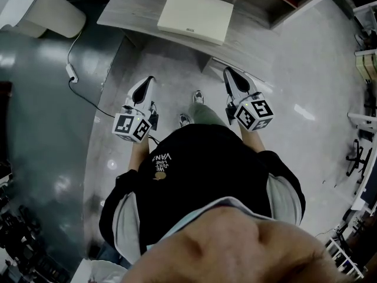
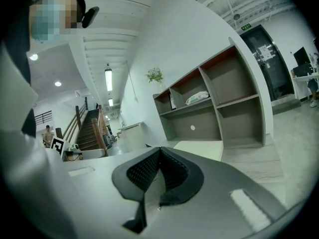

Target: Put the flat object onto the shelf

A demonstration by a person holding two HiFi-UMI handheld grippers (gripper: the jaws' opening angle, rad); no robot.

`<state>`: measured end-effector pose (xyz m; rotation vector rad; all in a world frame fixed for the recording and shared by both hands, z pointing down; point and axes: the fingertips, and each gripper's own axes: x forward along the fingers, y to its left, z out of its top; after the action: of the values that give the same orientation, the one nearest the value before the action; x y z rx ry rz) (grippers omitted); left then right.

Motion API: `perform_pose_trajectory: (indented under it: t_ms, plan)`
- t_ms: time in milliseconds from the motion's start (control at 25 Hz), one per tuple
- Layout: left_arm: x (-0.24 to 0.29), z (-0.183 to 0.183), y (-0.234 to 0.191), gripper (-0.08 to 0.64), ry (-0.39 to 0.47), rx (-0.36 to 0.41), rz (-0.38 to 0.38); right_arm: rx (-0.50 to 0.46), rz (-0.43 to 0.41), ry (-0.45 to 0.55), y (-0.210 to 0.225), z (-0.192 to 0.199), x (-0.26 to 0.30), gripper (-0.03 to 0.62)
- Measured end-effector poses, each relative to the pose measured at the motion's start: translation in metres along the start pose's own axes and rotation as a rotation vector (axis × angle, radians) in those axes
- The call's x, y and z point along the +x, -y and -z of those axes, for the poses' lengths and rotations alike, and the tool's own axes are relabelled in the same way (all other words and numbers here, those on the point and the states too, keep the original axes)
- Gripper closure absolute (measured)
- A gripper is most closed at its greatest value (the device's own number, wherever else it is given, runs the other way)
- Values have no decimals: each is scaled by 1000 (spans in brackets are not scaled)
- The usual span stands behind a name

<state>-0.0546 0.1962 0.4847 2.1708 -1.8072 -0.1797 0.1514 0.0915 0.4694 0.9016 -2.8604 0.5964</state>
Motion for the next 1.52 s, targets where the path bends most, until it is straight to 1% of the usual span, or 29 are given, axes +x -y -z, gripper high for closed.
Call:
perform_pose_trajectory:
  t_ms: [480, 720, 920, 1160, 1360, 1520]
  plan:
    - [73, -17, -17, 558, -14, 27, 9, -22, -28, -6, 46, -24, 47, 594]
    - [108, -23, -25, 560, -38, 47, 10, -4, -45, -19, 71, -31, 70, 594]
    - [133, -25, -27, 560, -45, 42, 6, 3, -57, -38, 90, -36, 84, 594]
    - [149, -24, -31, 558, -65, 26, 0, -1, -80, -70, 100, -38, 99, 594]
    - [163, -25, -40, 558, -91, 25, 26, -3, -61, -74, 106, -41, 113, 594]
    - [176, -30, -55, 560, -94, 18, 58, 1, -25, -64, 105, -44, 126, 594]
